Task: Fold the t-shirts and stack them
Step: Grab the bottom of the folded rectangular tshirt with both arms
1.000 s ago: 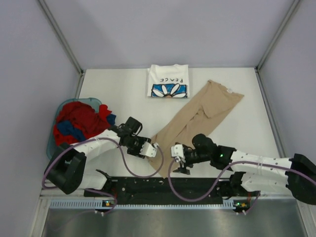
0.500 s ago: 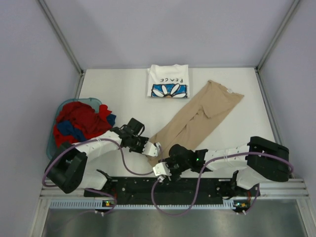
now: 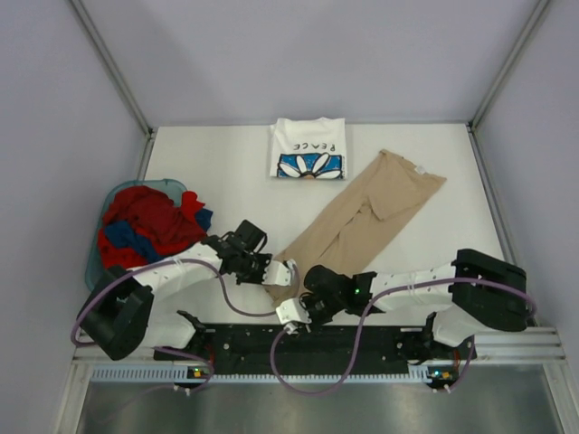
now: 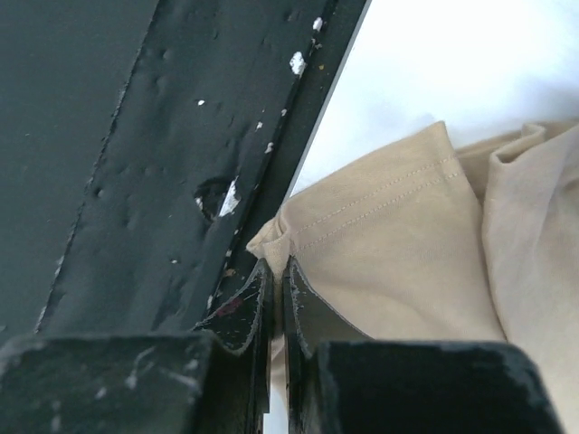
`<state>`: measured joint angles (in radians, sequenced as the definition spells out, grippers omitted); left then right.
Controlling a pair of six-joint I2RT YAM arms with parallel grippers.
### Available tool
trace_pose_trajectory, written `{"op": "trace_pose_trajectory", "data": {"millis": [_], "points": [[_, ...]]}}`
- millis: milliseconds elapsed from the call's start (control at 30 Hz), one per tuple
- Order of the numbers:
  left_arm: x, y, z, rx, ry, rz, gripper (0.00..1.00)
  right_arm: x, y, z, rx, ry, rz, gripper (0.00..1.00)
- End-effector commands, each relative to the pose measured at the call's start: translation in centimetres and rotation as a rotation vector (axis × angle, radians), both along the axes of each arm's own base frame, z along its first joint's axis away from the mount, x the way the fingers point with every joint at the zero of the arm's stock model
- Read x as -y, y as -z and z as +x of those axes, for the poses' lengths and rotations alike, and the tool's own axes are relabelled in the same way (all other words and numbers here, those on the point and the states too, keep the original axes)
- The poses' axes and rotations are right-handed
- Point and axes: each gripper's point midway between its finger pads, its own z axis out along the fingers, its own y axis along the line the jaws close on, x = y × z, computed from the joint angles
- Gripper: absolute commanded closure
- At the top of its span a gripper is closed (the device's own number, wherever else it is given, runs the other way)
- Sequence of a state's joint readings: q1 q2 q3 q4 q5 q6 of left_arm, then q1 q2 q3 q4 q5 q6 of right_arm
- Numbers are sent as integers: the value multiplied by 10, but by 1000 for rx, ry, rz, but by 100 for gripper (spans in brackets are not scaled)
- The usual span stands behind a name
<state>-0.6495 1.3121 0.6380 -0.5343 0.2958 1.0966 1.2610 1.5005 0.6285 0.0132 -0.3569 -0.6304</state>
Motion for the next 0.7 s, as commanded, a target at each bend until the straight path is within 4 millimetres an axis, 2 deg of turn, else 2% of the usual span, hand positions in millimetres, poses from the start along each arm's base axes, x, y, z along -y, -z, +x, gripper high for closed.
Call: {"op": "trace_pose_trajectory", "data": {"millis": [0,133,267,400,567,667], "points": [[-3,-7,-17,-42,-44,15,100,3,-27,-5,-41,47,43,100],[4,-16,-23,-60,-33,-15,100,4,-32,-2,-42,83,66,100],[13,-25,-16,-63,-25,-27,100,-1,-37,12,23,132,112,100],[12,-26,-22,-94,-14,-22,100,5,-29,26,116,139,97,100],[2,-27,-37,-110,28,-8,100,9,-32,25,117,133,81,100],[-2,-35,-38,-100,17,-1,100,8,-43,19,91,116,115,100]]}}
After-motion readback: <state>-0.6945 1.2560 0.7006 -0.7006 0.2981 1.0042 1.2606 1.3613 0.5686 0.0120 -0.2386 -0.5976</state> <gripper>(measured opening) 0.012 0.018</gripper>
